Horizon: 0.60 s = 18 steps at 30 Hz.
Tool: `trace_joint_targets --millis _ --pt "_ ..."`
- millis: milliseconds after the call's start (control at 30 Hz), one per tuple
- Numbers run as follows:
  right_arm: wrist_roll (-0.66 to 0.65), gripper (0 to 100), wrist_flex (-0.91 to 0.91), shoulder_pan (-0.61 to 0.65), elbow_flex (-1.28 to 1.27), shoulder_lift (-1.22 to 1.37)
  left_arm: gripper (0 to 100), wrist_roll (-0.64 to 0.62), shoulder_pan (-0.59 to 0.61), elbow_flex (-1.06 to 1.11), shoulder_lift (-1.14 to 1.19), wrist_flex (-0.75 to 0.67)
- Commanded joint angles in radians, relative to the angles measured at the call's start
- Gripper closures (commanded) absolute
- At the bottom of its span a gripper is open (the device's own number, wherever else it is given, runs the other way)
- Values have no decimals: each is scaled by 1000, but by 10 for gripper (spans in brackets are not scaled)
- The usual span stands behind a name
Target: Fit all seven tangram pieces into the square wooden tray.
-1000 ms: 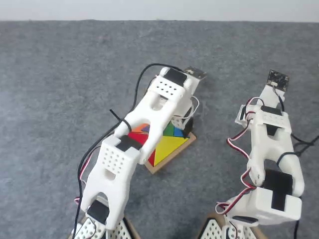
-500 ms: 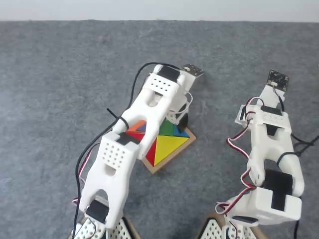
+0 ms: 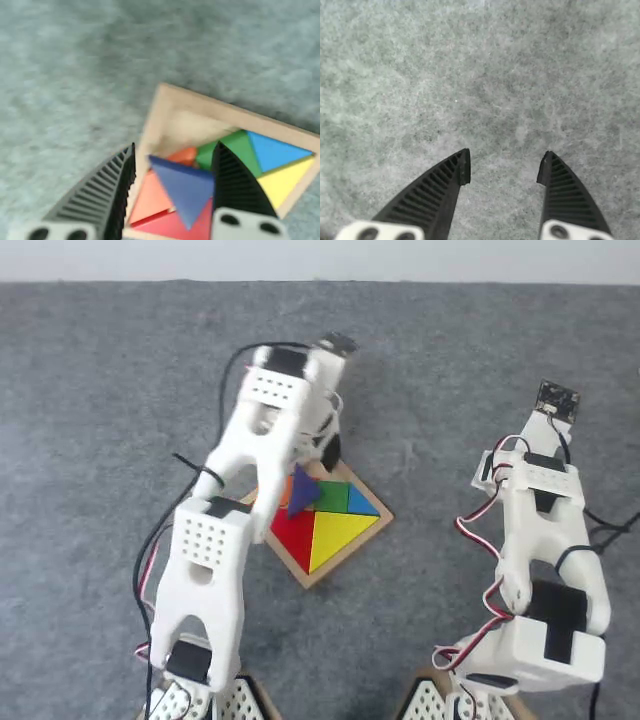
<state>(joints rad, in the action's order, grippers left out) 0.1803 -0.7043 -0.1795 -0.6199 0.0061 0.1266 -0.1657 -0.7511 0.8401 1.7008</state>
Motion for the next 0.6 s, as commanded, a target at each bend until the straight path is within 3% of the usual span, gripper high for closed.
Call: trace_joint_targets --millis 0,300,567 --pt "-15 760 16 15 8 -54 765 11 32 -61 -29 54" --pt "-15 760 16 15 8 -39 765 5 109 160 -60 57" --pt "-60 760 19 51 14 -15 765 107 247 288 -273 49"
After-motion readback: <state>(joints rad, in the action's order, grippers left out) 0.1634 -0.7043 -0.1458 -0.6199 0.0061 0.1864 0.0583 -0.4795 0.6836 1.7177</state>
